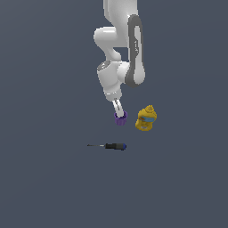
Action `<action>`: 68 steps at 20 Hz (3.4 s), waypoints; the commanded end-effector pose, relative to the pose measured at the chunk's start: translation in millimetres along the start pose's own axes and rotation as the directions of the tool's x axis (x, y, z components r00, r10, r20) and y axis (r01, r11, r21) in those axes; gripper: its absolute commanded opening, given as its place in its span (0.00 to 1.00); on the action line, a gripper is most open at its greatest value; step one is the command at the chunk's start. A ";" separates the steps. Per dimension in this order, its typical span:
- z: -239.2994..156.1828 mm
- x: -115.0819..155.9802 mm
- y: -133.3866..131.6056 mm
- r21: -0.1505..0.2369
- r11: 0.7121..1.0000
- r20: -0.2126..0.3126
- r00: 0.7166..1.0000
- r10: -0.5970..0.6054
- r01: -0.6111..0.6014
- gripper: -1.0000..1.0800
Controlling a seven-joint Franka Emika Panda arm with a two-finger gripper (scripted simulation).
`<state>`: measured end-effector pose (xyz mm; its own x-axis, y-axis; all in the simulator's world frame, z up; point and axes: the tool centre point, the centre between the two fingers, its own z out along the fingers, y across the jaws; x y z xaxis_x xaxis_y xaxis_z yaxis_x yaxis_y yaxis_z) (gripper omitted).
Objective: Pick up a designated object from a clutter of objects.
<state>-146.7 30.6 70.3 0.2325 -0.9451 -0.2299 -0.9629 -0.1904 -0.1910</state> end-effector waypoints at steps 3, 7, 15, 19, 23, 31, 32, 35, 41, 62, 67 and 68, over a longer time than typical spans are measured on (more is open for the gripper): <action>-4.7 1.1 -0.5 0.001 1.000 0.000 1.000 0.000 0.000 0.00; -12.3 3.2 -0.7 0.000 1.000 0.000 1.000 0.000 0.000 0.00; -37.9 10.5 -1.2 -0.002 1.000 -0.002 1.000 0.001 -0.001 0.00; -55.6 15.7 -1.6 -0.003 1.000 -0.003 1.000 0.001 -0.001 0.00; -75.2 21.5 -2.1 -0.004 1.000 -0.005 1.000 0.002 -0.002 0.00; -126.4 36.8 -3.4 -0.008 1.000 -0.010 1.000 0.003 -0.003 0.00; -134.2 39.1 -3.7 -0.008 1.000 -0.011 1.000 0.003 -0.004 0.00; -158.5 46.1 -4.5 -0.009 1.000 -0.012 1.000 0.004 -0.004 0.00; -208.8 60.2 -6.6 -0.009 1.000 -0.013 1.000 0.005 -0.005 0.00; -373.4 106.9 -21.1 -0.002 1.000 -0.003 1.000 0.001 -0.001 0.00; -388.6 111.6 -23.7 -0.001 1.000 -0.001 1.000 0.000 0.000 0.00; -390.4 112.2 -24.0 -0.001 1.000 -0.001 1.000 0.000 0.000 0.00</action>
<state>-151.3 -172.8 417.7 0.2319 -0.9454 -0.2292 -0.9633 -0.1903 -0.1894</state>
